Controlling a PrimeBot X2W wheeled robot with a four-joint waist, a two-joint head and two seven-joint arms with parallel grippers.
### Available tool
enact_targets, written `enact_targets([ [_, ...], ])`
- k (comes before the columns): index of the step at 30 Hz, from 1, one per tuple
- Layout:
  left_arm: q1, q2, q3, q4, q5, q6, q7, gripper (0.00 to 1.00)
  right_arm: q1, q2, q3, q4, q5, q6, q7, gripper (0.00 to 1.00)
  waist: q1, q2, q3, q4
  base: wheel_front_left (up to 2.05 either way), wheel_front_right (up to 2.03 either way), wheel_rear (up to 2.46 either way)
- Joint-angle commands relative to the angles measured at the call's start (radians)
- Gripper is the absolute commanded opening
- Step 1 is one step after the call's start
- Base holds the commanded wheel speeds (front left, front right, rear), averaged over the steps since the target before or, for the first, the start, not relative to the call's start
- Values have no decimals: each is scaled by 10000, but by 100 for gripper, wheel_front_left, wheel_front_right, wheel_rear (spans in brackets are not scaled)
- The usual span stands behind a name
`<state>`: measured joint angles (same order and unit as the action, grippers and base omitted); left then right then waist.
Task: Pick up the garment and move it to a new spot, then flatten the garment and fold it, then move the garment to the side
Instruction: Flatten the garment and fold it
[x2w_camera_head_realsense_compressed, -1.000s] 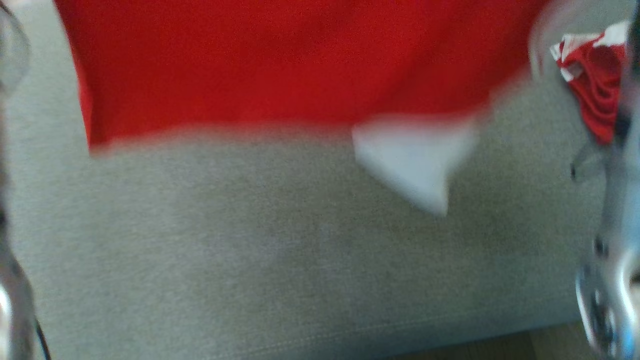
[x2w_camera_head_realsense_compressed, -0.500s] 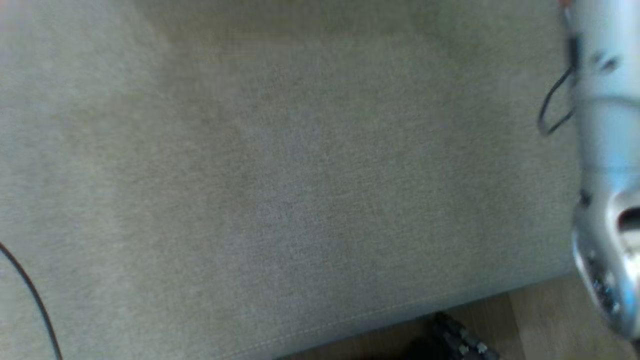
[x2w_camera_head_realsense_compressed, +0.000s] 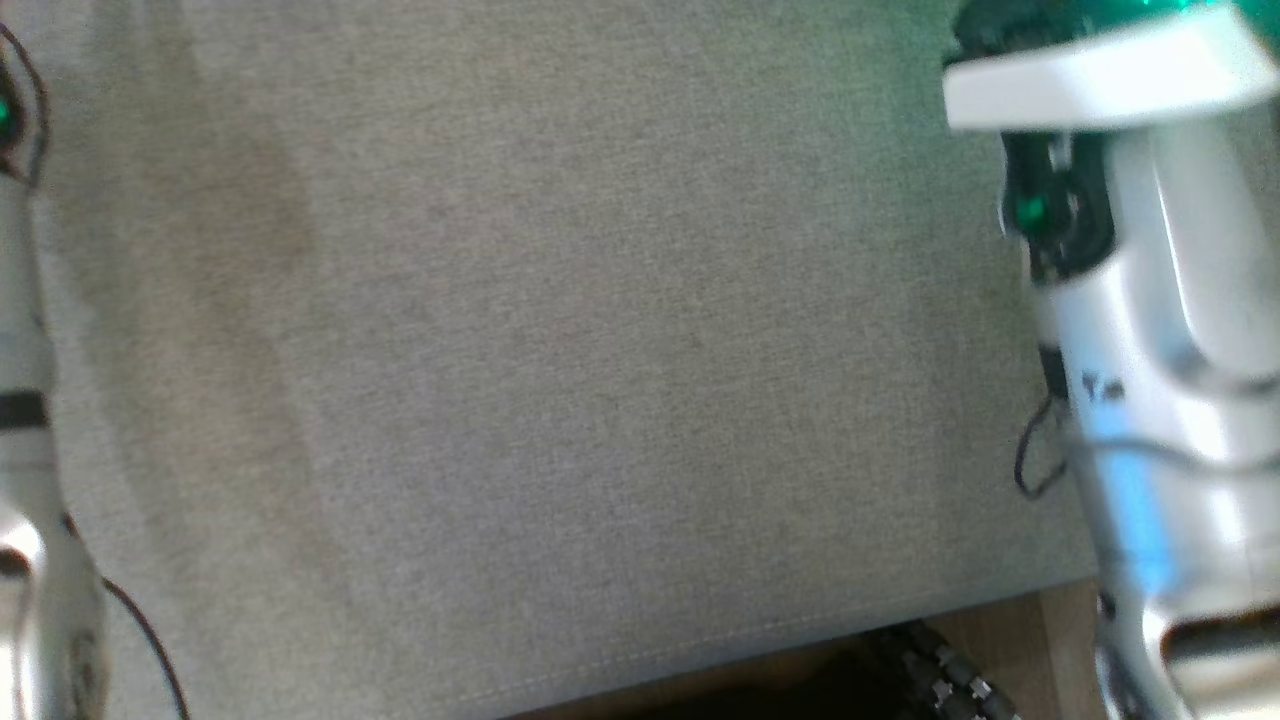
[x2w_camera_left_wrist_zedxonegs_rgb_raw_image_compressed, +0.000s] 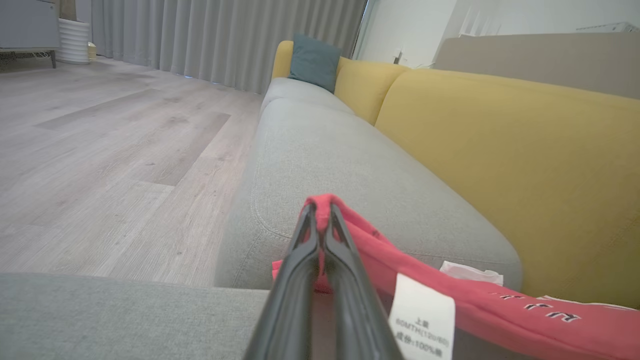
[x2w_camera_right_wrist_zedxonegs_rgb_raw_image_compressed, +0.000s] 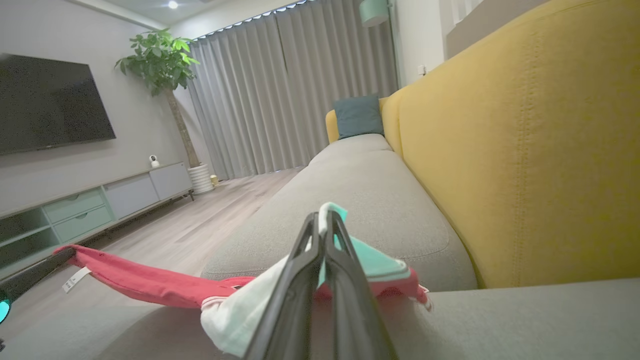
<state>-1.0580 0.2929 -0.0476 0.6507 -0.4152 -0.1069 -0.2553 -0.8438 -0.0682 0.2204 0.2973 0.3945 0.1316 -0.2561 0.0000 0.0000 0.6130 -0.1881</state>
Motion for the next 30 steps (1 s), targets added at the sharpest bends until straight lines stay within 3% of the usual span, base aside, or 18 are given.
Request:
enact_targets([
  [1,77,342,250,-430,-45,-44,-57,0,316,178,11,-426,-30,-9,-55,0,0,0,-152,114,0,0,0],
  [10,3424,-443,497,-2408,-561,-176,-62,0,3595,98,-683,-2210,-14,-9,-56,0,0,0,-1515,526,0,0,0],
  [21,7747,-1513,1392,-4454,-640,-179,-64,0,7018,118,-853,-3250,78,-9,167,0,0,0,-3580,526,0,0,0],
  [30,10610,-2317,1266,-5674,-612,-147,-64,0,9411,147,-821,-4437,-100,-9,1065,0,0,0,-4675,754,0,0,0],
])
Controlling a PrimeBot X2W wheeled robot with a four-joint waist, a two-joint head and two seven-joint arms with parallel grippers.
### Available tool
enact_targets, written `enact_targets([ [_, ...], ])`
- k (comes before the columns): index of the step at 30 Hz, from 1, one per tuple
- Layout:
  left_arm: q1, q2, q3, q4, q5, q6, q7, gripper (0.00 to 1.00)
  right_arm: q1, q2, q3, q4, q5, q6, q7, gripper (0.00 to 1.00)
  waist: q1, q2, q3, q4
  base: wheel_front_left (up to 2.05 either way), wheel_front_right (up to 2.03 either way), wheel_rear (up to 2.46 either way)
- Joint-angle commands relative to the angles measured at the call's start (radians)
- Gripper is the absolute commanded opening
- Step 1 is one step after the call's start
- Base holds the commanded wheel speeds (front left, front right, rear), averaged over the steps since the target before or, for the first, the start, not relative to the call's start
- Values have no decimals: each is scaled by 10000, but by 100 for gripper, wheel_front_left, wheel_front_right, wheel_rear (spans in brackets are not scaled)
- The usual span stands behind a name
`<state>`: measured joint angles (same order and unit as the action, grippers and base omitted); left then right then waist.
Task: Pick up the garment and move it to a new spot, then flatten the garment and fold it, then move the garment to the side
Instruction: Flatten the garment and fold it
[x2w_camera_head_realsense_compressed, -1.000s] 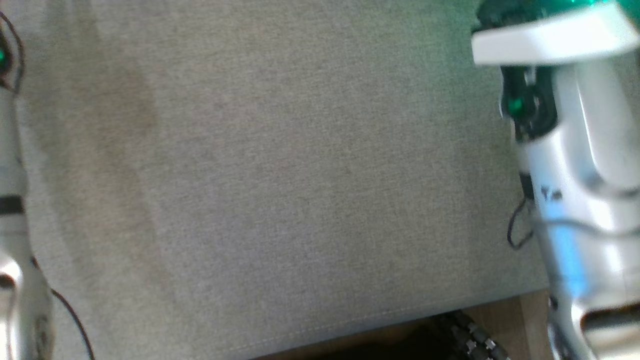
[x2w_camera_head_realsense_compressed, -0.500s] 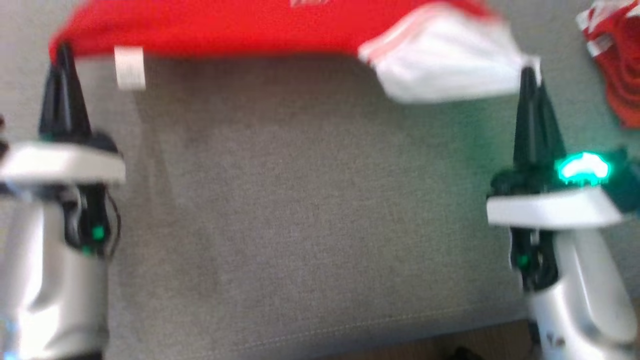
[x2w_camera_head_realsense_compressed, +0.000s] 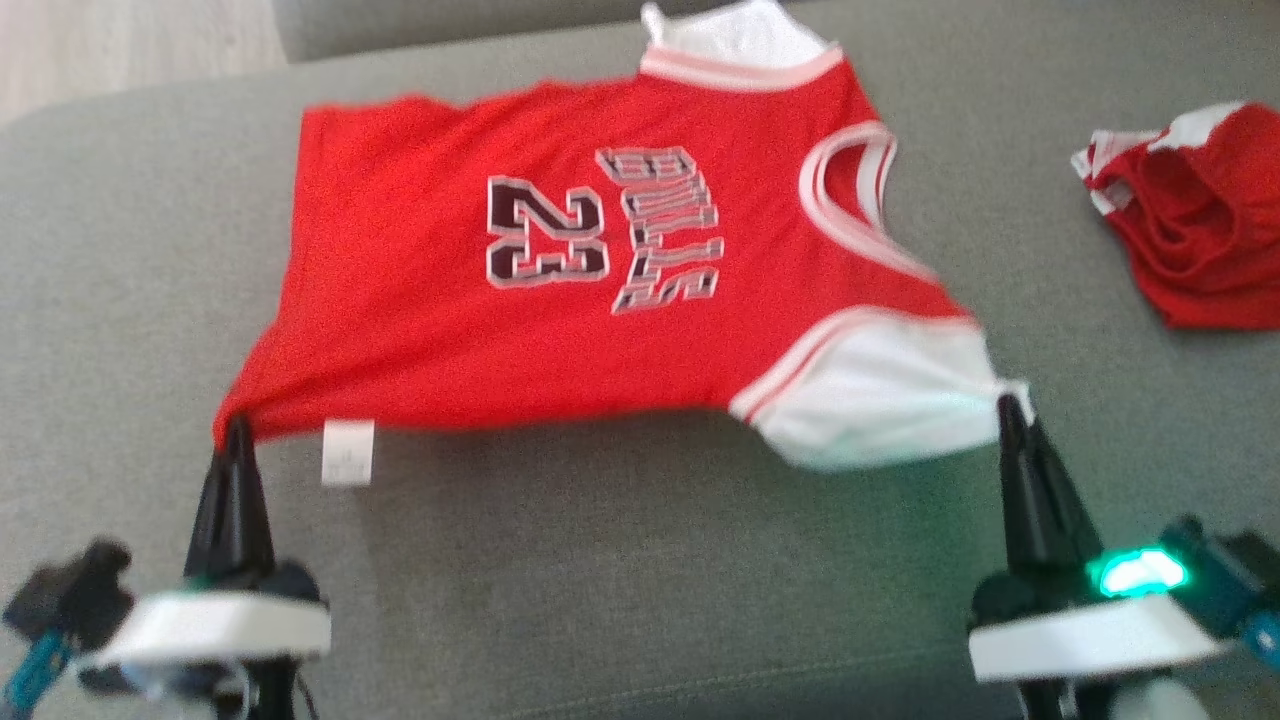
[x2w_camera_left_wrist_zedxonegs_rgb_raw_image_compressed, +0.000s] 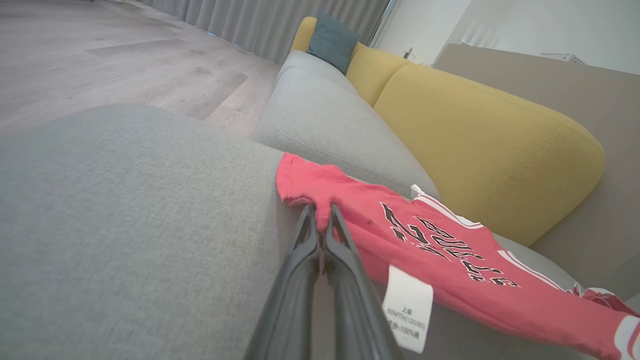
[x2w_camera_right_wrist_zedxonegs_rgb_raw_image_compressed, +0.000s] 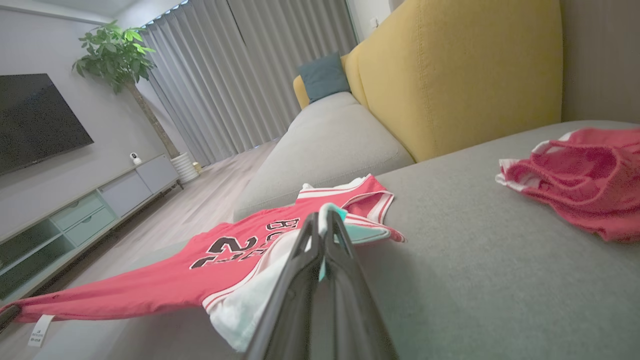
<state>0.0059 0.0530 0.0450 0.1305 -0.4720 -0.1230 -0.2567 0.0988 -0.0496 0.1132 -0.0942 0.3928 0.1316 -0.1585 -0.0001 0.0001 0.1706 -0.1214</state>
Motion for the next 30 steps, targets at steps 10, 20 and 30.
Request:
enact_targets([
  [10,2097,-14,9,-1588,-296,305,-51,0,1723,-14,11,-1771,-152,-9,830,0,1,-1,-350,101,0,0,0],
  [20,1693,-22,-130,-512,-581,283,-51,0,1361,-9,77,-148,311,-9,521,0,1,-1,-38,93,0,0,0],
  [30,421,-26,-21,617,-685,127,-51,0,-299,-8,336,1496,322,-9,-191,0,1,-1,414,221,0,0,0],
])
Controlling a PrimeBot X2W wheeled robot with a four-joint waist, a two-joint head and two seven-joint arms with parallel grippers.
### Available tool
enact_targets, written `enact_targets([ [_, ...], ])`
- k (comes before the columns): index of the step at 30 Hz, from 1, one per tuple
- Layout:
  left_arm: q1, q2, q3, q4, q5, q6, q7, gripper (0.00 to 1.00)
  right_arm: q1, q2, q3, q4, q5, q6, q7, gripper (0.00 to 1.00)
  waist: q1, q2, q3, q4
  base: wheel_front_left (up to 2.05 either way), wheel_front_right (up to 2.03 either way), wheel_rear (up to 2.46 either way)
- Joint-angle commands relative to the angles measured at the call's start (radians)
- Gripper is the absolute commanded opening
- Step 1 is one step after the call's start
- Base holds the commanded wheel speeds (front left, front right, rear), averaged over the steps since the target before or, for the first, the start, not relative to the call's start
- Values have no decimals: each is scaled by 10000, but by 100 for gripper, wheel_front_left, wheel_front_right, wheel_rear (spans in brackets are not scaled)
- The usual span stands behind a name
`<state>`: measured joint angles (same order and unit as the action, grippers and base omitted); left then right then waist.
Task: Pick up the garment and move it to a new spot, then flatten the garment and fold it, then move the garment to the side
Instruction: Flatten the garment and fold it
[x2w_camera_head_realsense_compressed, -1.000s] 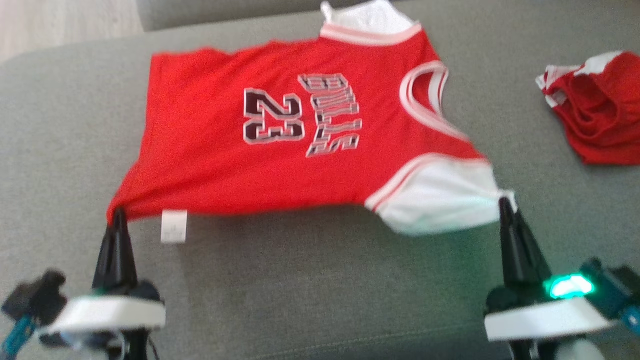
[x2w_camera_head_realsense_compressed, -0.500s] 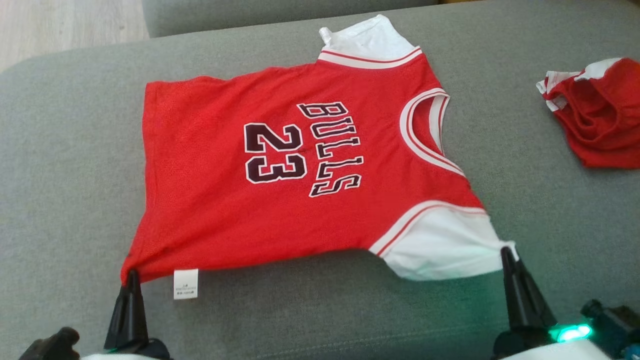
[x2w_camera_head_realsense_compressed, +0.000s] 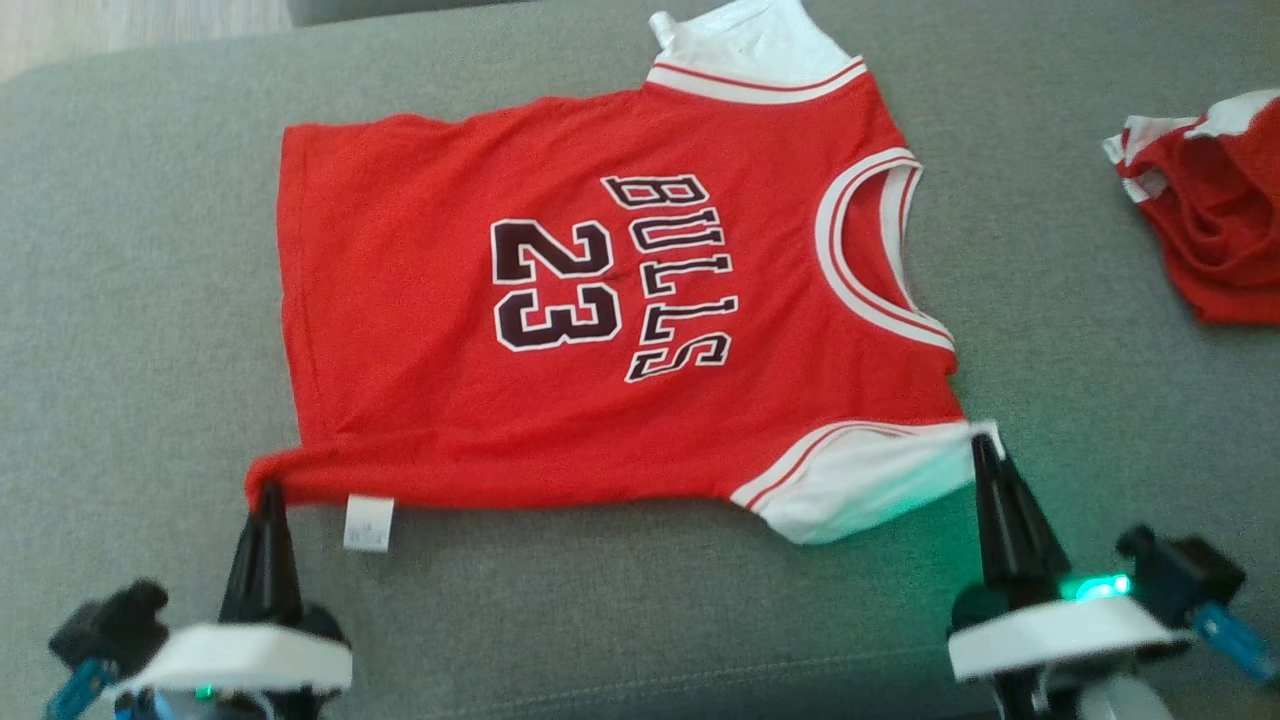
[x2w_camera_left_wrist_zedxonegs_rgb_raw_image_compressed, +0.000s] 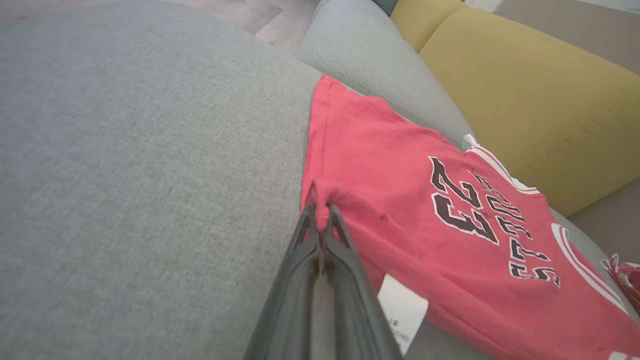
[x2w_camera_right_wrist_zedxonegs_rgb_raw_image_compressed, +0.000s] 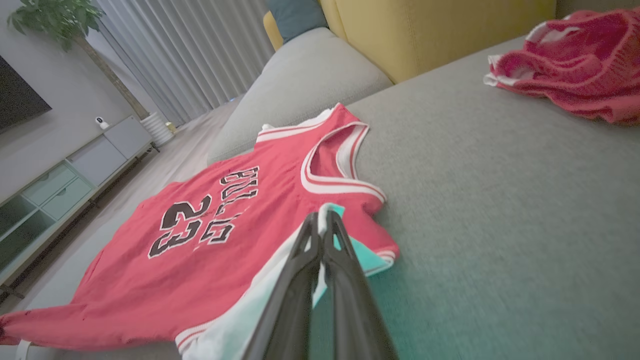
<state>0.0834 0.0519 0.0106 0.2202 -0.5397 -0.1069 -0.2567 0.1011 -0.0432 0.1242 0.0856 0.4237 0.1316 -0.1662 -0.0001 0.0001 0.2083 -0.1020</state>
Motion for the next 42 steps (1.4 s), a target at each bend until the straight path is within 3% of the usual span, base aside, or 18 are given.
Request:
enact_targets([
  [1,-534,-14,309,-205,-9,-47,-51,0,-545,-71,228,-208,-16,-9,-186,0,1,-1,85,45,0,0,0],
  [10,-2634,-15,-66,1010,144,-60,-51,0,-3084,-71,-79,1134,-187,-9,-664,0,1,-1,719,324,0,0,0],
  [19,-4404,-16,-297,2384,346,-10,-51,0,-5909,-70,147,4171,-352,-9,-884,0,1,-1,1421,641,0,0,0],
  [24,-4674,-16,-303,2726,349,62,-51,0,-6735,-70,193,5511,-551,-9,-934,0,1,-1,1451,768,0,0,0],
  [26,-4683,-16,-310,2756,352,79,-51,5,-6886,-70,133,5754,-604,-9,-939,0,1,-1,1437,790,0,0,0],
  [29,-4668,-16,-337,2732,392,124,-51,100,-7339,-70,-169,6488,-879,-9,-949,0,1,-1,1402,862,0,0,0],
  [30,-4647,-16,-348,2688,390,131,-51,100,-7468,-70,-231,6750,-953,-9,-951,15,1,-1,1384,893,0,0,0],
  [31,-4619,-16,-363,2633,380,137,-51,100,-7598,-70,-283,7008,-1004,-9,-951,47,1,-1,1362,927,0,0,0],
  [32,-4583,-16,-386,2567,376,148,-51,100,-7734,-70,-325,7235,-1034,-9,-952,86,1,-1,1340,959,0,0,0],
  [33,-4536,-16,-411,2495,383,158,-51,100,-7862,-70,-338,7468,-1074,-9,-953,100,1,-1,1316,989,0,0,0],
  [42,-3568,-16,-520,1692,492,170,-51,100,-8610,-74,-568,8016,-1533,-9,-955,100,1,-1,940,1009,0,0,0],
])
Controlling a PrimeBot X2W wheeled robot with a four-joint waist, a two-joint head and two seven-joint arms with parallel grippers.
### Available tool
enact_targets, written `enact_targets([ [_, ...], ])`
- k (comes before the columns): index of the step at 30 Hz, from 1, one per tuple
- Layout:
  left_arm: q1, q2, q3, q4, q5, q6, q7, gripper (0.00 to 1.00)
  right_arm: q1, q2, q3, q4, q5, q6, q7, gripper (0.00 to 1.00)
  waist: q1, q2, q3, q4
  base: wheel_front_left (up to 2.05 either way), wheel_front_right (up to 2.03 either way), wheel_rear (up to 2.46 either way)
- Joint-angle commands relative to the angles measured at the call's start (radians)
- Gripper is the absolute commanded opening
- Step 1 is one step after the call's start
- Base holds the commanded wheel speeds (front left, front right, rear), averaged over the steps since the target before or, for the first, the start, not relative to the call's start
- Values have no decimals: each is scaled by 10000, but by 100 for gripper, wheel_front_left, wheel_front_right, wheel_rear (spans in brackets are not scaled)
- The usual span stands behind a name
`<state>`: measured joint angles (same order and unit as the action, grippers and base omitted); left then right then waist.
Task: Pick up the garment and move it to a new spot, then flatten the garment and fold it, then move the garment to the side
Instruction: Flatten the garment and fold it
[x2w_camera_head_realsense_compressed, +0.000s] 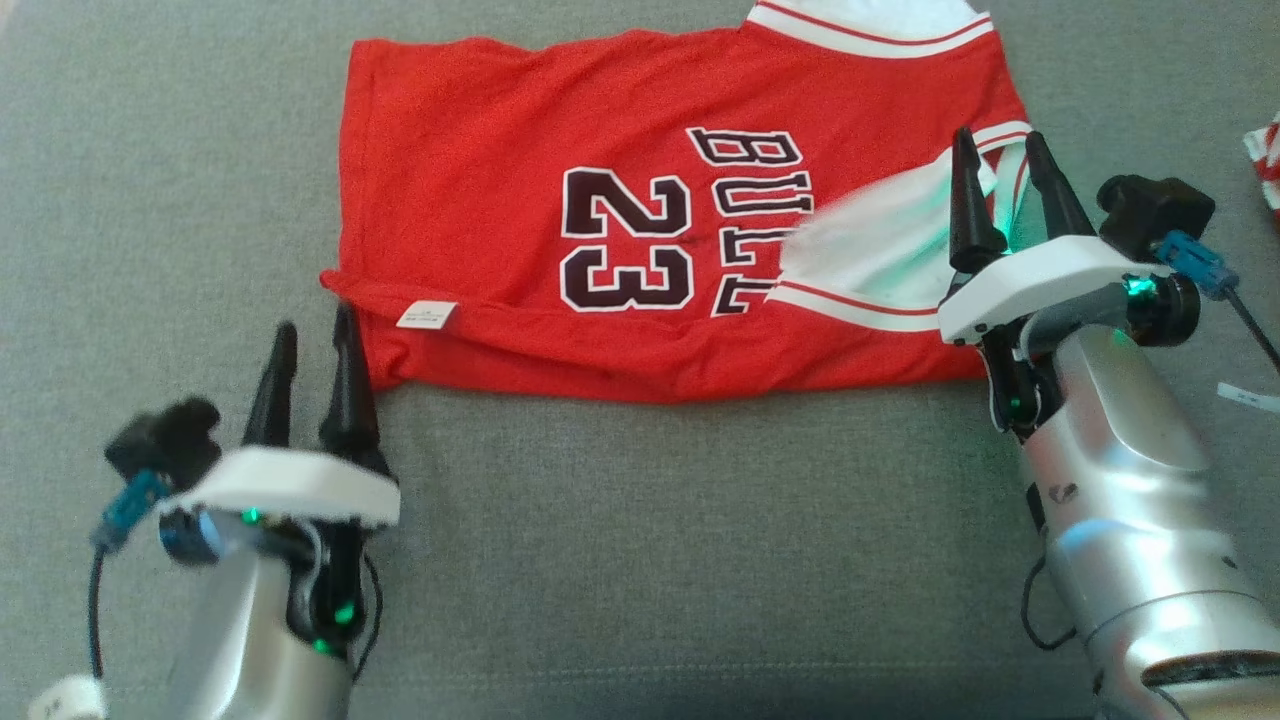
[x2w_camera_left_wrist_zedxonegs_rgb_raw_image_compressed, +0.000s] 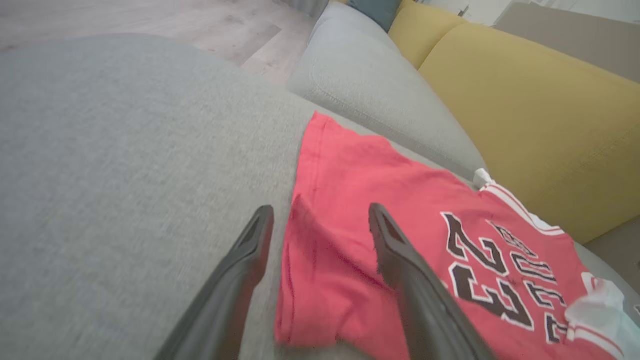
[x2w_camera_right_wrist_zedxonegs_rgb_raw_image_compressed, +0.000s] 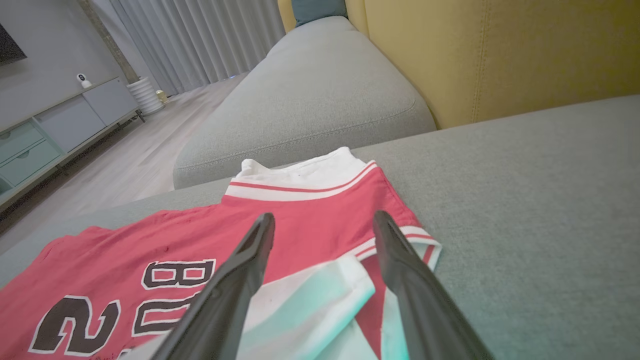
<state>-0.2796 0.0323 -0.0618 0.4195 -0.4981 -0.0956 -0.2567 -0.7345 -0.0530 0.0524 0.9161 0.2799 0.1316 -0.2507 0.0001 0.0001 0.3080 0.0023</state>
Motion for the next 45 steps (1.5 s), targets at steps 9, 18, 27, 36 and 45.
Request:
enact_targets([
  [9,1007,537,267,-816,152,260,627,100,91,22,75,-1500,-675,-9,-110,100,-1,-1,-317,-395,0,0,0],
  [18,1251,990,548,-1318,-158,888,2272,100,1169,26,719,-3373,-118,-9,83,100,-1,-1,-135,-1024,0,0,0],
  [27,1455,1232,751,-1675,-391,1610,3656,100,2290,27,758,-5288,-14,-9,688,100,-1,-1,30,-1455,0,0,0],
  [36,1774,1415,560,-2272,-485,1896,4854,30,3486,-7,320,-6712,-484,-9,2250,100,-1,-1,69,-1560,0,0,0],
  [45,1840,1498,467,-3419,-430,1896,4801,0,4436,-6,-85,-6705,-399,-9,4124,100,-1,-1,137,-1330,0,0,0],
])
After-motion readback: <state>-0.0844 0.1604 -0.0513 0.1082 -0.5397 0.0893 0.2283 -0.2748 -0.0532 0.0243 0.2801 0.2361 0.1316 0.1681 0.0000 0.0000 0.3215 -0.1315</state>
